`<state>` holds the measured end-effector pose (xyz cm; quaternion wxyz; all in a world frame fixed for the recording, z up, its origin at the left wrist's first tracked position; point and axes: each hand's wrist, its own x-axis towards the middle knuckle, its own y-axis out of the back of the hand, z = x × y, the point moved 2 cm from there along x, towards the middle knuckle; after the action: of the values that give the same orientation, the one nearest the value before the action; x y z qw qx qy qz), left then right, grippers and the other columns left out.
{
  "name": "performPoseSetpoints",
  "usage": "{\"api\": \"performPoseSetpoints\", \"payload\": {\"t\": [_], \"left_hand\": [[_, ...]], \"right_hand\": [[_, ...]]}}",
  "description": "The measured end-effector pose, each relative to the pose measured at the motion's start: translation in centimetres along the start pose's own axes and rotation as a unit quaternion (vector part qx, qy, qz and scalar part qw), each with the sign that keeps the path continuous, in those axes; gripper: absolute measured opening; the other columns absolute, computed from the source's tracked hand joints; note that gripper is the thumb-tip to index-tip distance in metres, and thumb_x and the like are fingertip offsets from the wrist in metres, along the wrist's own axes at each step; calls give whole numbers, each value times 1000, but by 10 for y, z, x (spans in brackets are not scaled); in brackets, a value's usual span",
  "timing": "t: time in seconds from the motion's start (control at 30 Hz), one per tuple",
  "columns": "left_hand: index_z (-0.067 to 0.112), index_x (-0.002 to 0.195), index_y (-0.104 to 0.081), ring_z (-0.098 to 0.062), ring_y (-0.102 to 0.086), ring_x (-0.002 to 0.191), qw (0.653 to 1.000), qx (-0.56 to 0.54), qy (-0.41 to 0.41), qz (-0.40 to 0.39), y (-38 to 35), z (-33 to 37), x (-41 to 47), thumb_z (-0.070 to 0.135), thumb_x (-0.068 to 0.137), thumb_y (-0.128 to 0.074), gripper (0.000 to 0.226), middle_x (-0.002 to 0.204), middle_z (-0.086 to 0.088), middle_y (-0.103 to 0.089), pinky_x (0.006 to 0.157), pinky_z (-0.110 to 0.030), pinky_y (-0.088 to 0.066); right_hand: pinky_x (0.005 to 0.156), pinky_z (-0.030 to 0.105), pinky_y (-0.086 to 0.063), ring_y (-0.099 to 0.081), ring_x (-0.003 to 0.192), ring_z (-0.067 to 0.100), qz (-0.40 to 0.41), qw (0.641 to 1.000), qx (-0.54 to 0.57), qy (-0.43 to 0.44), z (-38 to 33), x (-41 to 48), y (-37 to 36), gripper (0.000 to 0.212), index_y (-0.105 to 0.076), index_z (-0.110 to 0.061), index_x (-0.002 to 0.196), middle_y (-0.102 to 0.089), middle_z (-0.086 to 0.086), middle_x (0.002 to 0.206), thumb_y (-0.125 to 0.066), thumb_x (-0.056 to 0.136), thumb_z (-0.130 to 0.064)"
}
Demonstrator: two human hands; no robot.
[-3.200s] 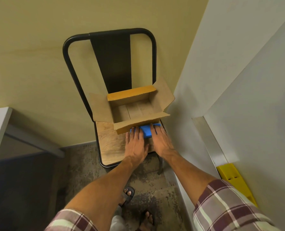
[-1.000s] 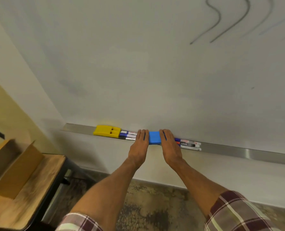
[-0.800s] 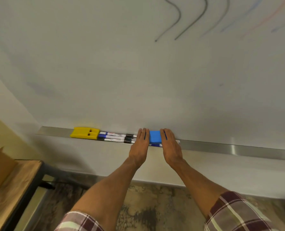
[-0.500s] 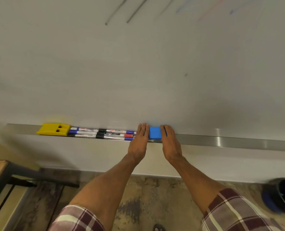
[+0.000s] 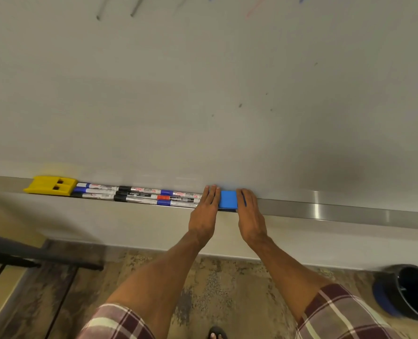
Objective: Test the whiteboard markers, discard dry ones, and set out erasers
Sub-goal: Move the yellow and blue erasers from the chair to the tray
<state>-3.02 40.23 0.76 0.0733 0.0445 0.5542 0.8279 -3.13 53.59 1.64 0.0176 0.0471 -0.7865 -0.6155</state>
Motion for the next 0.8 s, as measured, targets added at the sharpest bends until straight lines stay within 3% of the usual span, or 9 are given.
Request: {"api": "performPoseSetpoints", "payload": {"t": [0.27,0.37,0.43,0.5,0.53,0.6,0.67,0.73,0.8], "left_hand": [[20,153,11,-14,20,145,1000,-11,5,-5,-14,-8,5,-13,93,-38,84,153,8,26,109,-29,-39],[18,153,10,-12,21,143,1000,-21,8,-1,-20,-9,6,-12,94,-36,81,157,7,22,107,-28,-41],[16,154,8,-11,19,144,1000,-21,8,-4,-24,-10,4,-9,95,-35,77,161,3,15,113,-28,-32],[13,154,6,-16,13,148,1000,-7,10,-3,-29,-11,3,-3,97,-36,73,162,-1,11,122,-32,-13],[12,154,6,-18,11,149,1000,7,7,1,-31,-11,2,2,99,-37,70,162,-2,10,123,-35,-4],[10,154,6,-21,9,150,999,28,-13,15,-32,-9,2,13,103,-37,67,162,-5,8,120,-34,10],[9,153,4,-21,6,150,998,27,-50,23,-32,-2,3,16,103,-40,67,162,-8,5,117,-30,14],[9,153,4,-21,6,150,998,17,-66,17,-34,5,4,17,102,-41,68,162,-9,5,117,-29,13],[7,153,2,-22,5,150,998,9,-57,15,-36,7,4,17,102,-42,68,162,-10,4,117,-29,11]], "right_hand": [[107,35,-36,-15,142,24,-19,1000,20,-9,-1,7,-10,85,0,-12,150,-2,12,156,-56,87,2],[104,34,-38,-20,139,21,-28,999,40,-9,3,9,-13,84,1,-14,150,-2,10,155,-54,89,-1],[96,31,-43,-34,129,18,-36,998,47,13,4,7,-21,65,-7,-21,150,-12,5,154,-45,97,-13],[93,30,-42,-39,125,16,-26,998,57,15,8,6,-27,50,-12,-25,149,-19,1,153,-32,103,-24],[100,30,-38,-33,132,17,-25,997,69,11,11,6,-30,54,-9,-23,150,-14,1,155,-32,102,-18],[115,32,-17,-10,144,22,-2,999,47,7,16,5,-33,71,0,-15,151,-1,6,159,-41,96,1],[116,34,3,-1,146,25,27,998,45,22,20,4,-35,75,-1,-6,149,0,12,158,-45,90,9],[112,32,9,-1,146,27,34,998,37,34,17,3,-37,72,-4,-2,148,-1,14,157,-45,90,8],[112,32,5,-6,145,28,28,999,27,37,12,2,-38,72,-8,1,147,-6,15,156,-50,89,6]]}}
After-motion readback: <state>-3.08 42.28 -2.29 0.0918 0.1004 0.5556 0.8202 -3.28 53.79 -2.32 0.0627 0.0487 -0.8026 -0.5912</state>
